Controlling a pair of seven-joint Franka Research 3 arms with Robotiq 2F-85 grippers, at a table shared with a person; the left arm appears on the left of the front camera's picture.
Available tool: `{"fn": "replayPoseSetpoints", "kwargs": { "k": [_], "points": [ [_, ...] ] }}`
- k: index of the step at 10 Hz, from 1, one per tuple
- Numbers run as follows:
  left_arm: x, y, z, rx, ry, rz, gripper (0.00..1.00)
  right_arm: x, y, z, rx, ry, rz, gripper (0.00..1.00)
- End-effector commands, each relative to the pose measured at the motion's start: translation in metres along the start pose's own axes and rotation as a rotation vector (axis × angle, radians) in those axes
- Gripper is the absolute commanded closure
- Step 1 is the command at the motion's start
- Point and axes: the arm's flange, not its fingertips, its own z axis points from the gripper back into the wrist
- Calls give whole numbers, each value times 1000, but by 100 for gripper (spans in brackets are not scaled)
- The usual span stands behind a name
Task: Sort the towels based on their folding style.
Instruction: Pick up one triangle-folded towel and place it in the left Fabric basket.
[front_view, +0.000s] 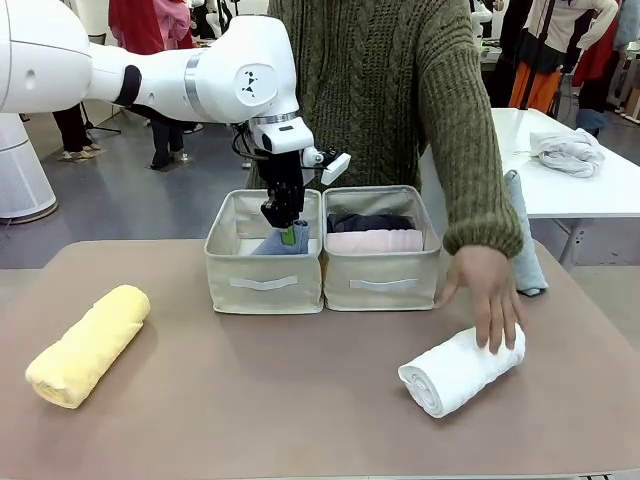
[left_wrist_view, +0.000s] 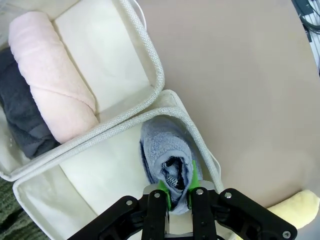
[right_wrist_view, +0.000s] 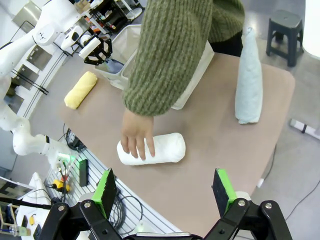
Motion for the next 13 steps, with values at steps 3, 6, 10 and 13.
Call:
{"fn": "replayPoseSetpoints", "kwargs": {
  "k": [3,6,10,13],
  "points": [
    [-2,-3,0,32,15,20,0,0,1,-1,17,-14,7,0],
    [-2,-6,4,33,14,24,0,0,1,-1,17,-14,7,0],
    [-5,-5,8,28,14,31,0,0,1,-1,17,-14,7,0],
    [-22,-16,34,11,-79,66,0,0,1,-1,17,-14,7,0]
  ]
}}
